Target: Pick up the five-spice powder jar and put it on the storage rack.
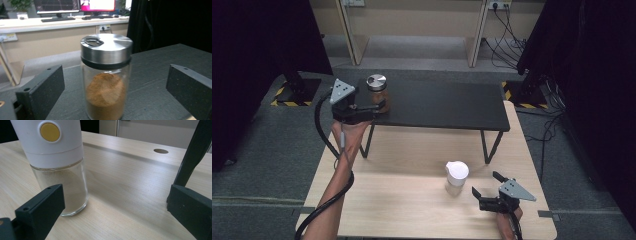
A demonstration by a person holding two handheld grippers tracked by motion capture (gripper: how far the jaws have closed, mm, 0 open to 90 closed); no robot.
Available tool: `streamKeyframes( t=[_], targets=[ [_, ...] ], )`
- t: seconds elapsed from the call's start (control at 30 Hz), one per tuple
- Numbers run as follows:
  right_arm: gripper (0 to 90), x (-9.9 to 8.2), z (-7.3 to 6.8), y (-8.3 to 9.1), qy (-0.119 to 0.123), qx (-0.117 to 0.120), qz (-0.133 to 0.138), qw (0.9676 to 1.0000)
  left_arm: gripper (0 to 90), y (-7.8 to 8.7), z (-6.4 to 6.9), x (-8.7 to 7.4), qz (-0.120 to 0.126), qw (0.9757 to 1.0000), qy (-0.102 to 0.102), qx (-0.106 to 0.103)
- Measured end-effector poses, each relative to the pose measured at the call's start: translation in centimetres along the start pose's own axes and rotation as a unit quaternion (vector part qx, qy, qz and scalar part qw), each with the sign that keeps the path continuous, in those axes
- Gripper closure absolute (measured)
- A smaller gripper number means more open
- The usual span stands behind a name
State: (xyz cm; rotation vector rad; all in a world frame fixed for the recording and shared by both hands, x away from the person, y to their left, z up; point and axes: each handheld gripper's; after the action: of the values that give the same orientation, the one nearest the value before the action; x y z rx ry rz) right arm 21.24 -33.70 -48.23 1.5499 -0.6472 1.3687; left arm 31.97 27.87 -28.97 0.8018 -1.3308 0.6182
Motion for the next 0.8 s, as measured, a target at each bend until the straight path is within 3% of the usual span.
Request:
streamKeyframes(
  t=[0.23, 0.5, 0.8],
  targets=[
    [1.4, 0.0, 0.0, 0.0, 0.001, -0.001, 0.0, 1.0, 0.7, 1.4, 0.0, -1.4, 0.017, 0.9997, 0.003, -0.02],
    [1.4, 0.0, -0.1, 0.0, 0.003, -0.002, -0.001, 1.0, 0.9, 2.0, 0.6, -2.5, 0.029, 0.9991, -0.005, -0.03],
    [1.4, 0.1, -0.1, 0.0, 0.004, -0.002, -0.001, 1.0, 0.8, 2.4, 1.0, -3.8, 0.039, 0.9986, 0.001, -0.036]
  ],
)
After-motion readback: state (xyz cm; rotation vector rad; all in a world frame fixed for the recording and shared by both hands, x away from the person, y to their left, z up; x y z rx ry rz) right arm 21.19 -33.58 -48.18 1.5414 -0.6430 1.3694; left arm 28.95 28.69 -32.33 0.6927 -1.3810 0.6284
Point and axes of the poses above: each handheld gripper's, and its own axes: y roughly backward along the jaws, x roughly out of its top, z roughly to its right, and after that the axes turned 9 degrees about -x, right-handed
